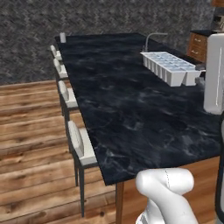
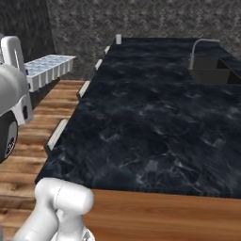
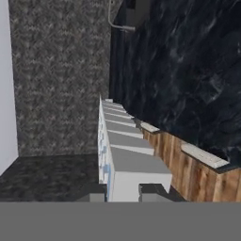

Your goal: Open the freezer door, pick up the ice cube tray from the freezer, and place it on the dining counter.

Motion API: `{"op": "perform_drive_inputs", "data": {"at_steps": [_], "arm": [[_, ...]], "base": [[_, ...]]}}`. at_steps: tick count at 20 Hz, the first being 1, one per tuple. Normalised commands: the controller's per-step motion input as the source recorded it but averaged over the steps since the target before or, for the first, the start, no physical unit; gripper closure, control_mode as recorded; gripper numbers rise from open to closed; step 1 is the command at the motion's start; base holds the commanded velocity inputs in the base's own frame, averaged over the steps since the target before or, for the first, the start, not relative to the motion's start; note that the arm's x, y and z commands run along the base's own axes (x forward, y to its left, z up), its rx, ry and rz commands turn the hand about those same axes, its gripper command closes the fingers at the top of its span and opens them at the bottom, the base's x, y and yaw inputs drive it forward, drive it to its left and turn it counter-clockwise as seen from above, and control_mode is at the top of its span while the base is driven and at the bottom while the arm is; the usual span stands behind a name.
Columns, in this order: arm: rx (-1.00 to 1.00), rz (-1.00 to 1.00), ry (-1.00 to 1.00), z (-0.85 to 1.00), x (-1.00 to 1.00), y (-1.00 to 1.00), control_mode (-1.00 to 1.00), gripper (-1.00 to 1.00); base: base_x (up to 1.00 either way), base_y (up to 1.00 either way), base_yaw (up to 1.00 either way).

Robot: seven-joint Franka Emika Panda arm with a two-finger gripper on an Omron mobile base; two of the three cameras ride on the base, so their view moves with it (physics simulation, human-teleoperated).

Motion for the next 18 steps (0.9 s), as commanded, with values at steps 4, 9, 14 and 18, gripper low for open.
{"op": "perform_drive_inputs", "data": {"at_steps": [4, 9, 14, 18], "arm": [[0.01, 0.01, 0.00, -0.11, 0.75, -0.08, -1.00, 1.00], [0.05, 0.04, 0.05, -0.29, 1.00, -0.35, -1.00, 1.00], [0.03, 0.07, 0.21, -0.55, 1.00, -0.20, -1.00, 1.00], [-0.01, 0.09, 0.14, -0.76, 1.00, 0.00, -1.00, 1.00]], "base": [[0.25, 0.01, 0.00], [0.00, 0.00, 0.00], [0.00, 0.00, 0.00], [0.00, 0.00, 0.00]]}}
